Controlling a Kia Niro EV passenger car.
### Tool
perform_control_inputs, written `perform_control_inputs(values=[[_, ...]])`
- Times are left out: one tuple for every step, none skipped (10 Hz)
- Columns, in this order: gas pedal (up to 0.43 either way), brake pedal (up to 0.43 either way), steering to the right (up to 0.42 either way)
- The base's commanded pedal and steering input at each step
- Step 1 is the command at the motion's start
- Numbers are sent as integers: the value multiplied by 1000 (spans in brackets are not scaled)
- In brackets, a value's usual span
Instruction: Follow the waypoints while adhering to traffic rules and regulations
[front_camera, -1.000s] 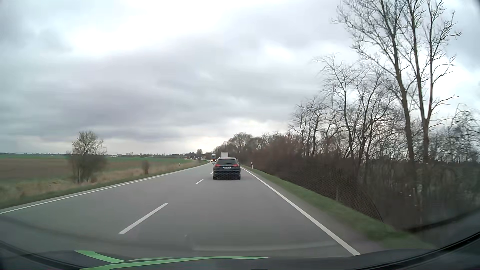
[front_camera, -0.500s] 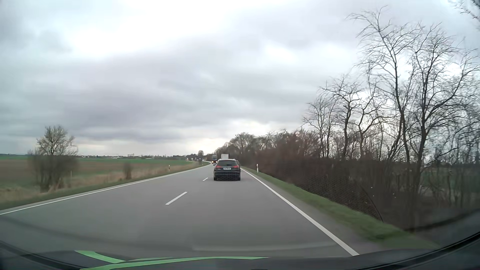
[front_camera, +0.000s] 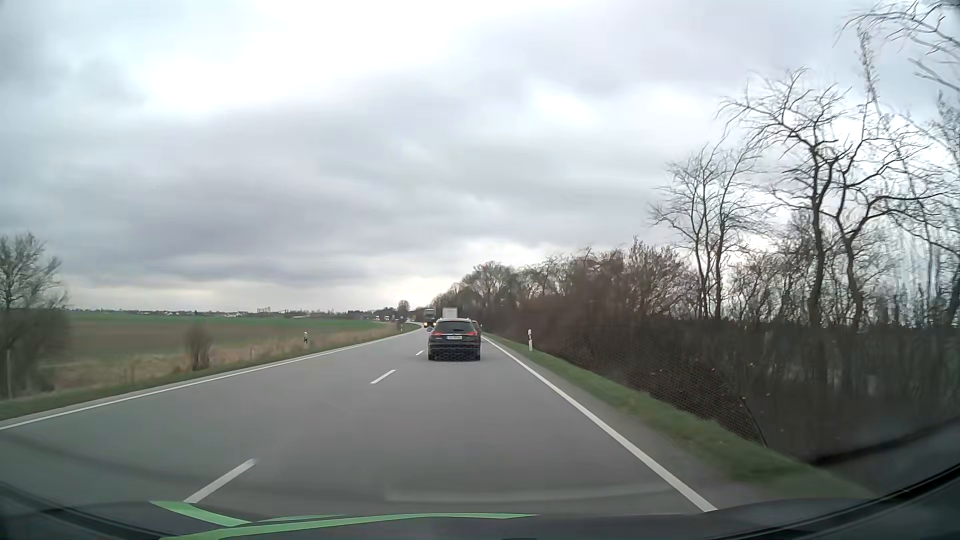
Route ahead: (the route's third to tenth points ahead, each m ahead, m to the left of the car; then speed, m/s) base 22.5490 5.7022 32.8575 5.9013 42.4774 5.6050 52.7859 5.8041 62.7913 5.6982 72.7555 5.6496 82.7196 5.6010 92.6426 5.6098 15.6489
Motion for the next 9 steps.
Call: perform_control_inputs(values=[[150, 0, -2], [150, 0, -2], [150, 0, -2], [157, 0, -2], [157, 0, -2], [169, 0, -2], [169, 0, -2], [169, 0, -2], [169, 0, -2]])
